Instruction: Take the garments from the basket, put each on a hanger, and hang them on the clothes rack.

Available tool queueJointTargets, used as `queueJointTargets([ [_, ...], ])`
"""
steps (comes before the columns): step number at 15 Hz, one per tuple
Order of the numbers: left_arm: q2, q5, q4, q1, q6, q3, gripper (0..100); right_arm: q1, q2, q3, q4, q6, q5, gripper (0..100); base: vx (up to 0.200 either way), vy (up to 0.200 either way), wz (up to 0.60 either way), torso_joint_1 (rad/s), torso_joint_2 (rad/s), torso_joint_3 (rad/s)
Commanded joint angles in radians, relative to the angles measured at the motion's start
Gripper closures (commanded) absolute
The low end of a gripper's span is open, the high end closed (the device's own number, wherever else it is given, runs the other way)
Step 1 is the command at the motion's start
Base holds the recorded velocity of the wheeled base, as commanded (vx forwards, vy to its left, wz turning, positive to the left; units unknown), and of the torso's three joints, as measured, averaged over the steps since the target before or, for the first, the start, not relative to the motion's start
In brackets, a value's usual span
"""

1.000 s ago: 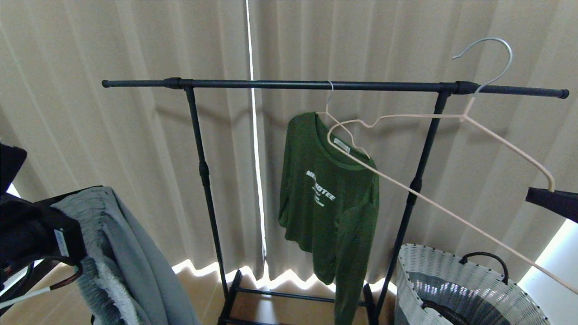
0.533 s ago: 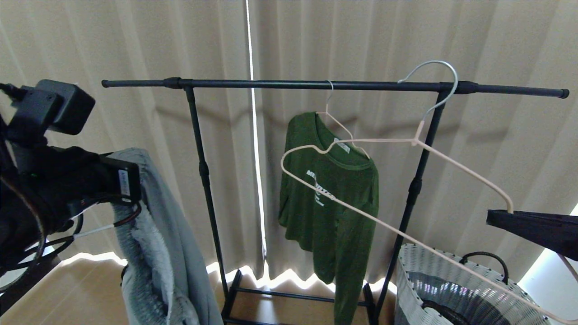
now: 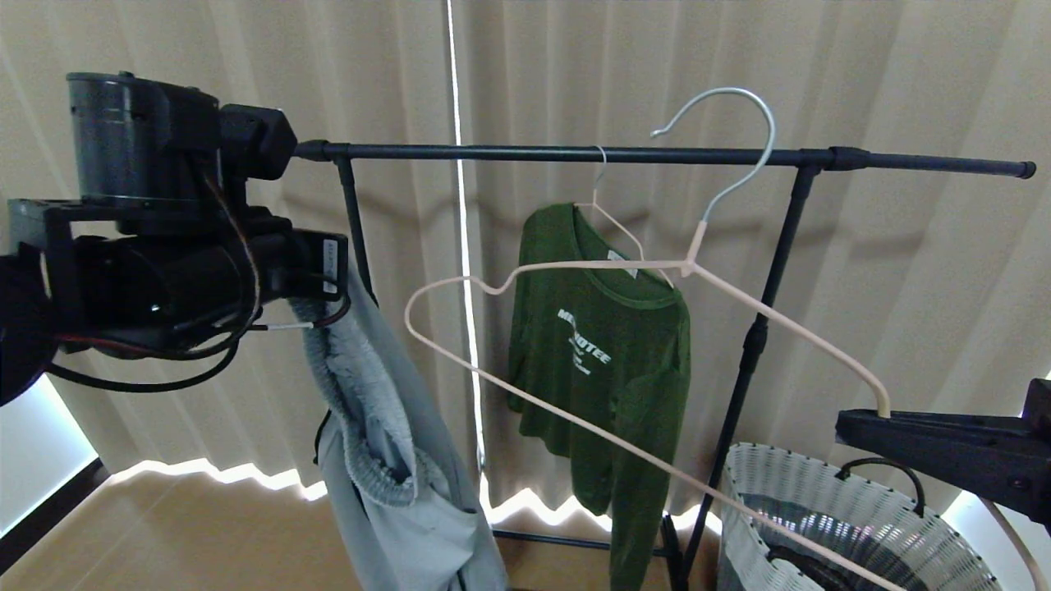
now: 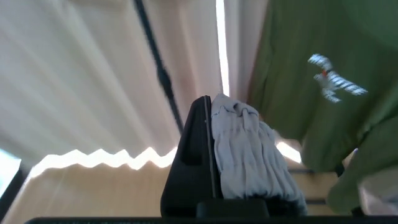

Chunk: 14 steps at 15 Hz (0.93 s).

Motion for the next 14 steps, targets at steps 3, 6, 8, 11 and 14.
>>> queueJointTargets([
  [3,0.093,0.067,0.018,-0.023,-0.042,-0.070,100,0.035,0.091,0.000,-0.051,0.013,0.000,100,0.000,0.000,0.00,0.000,0.00,0.000],
  [6,0.093,0.067,0.018,-0.033,-0.046,-0.071,100,0.057,0.161,-0.003,-0.109,0.013,-0.006,100,0.000,0.000,0.00,0.000,0.00,0.000],
  [8,0.091,0.069,0.018,-0.033,-0.046,-0.071,100,0.075,0.181,-0.008,-0.115,0.017,-0.006,100,0.000,0.000,0.00,0.000,0.00,0.000],
  [11,0.090,0.069,0.017,-0.033,-0.066,-0.073,100,0.090,0.216,-0.009,-0.149,0.028,-0.017,100,0.000,0.000,0.00,0.000,0.00,0.000],
  [14,0.090,0.070,0.020,-0.029,-0.081,-0.083,100,0.106,0.287,-0.012,-0.243,0.045,-0.104,100,0.000,0.000,0.00,0.000,0.00,0.000],
])
